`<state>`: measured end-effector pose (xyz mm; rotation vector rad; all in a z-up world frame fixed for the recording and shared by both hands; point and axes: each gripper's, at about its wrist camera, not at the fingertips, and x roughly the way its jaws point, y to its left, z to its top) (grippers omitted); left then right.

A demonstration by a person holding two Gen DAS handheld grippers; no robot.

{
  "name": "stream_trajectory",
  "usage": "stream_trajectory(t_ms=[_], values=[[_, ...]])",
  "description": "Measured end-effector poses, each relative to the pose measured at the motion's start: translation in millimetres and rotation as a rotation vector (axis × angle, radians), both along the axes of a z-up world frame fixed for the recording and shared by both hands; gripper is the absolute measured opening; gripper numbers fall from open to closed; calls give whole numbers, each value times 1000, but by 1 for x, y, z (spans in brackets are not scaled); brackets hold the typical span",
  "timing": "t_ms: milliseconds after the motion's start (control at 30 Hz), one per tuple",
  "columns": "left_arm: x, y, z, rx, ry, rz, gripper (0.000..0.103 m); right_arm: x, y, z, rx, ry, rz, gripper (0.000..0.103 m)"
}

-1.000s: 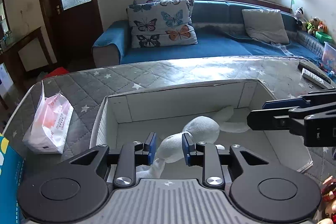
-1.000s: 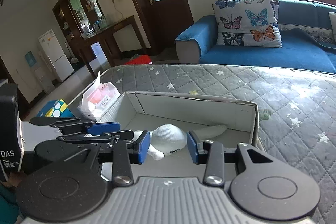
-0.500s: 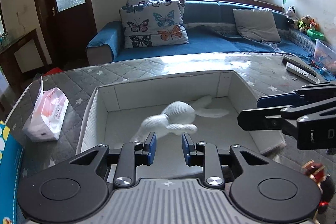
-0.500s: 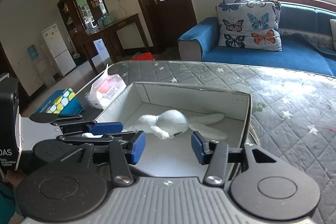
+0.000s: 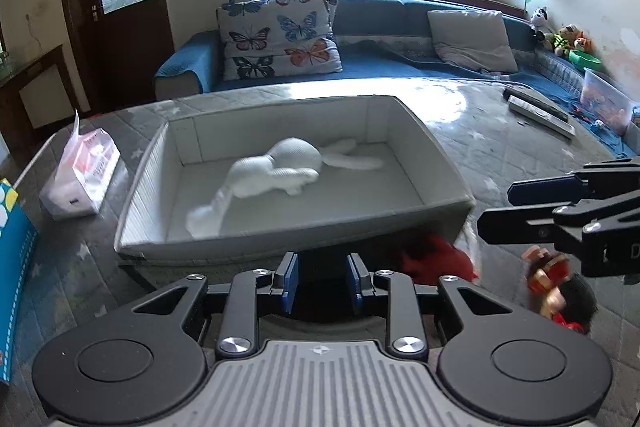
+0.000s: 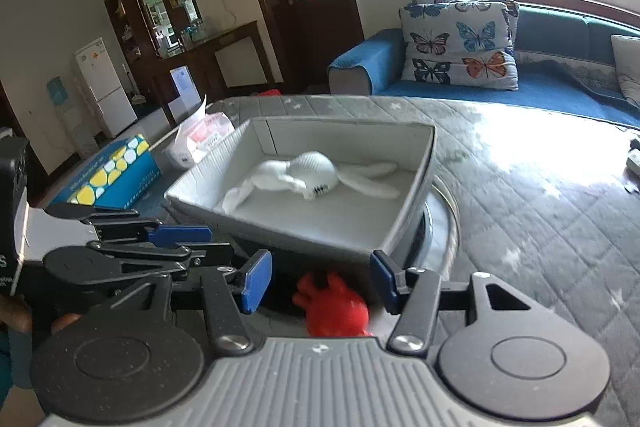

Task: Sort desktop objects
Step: 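Grasp the red round toy with the right tool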

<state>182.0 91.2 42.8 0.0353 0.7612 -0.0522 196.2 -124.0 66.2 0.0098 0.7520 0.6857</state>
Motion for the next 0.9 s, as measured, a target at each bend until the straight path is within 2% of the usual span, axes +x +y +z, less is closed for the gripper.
stream_trajectory(t_ms=[400, 733, 900], values=[[-28, -21, -11, -50, 22, -49, 29, -39, -27, -12, -50, -21, -25, 56], [-16, -25, -19, -82, 43, -50, 29, -32, -16, -25, -44, 2, -2, 56], [-4, -18, -18, -138, 45, -43, 29, -21, -9, -35, -56, 25, 11, 56]])
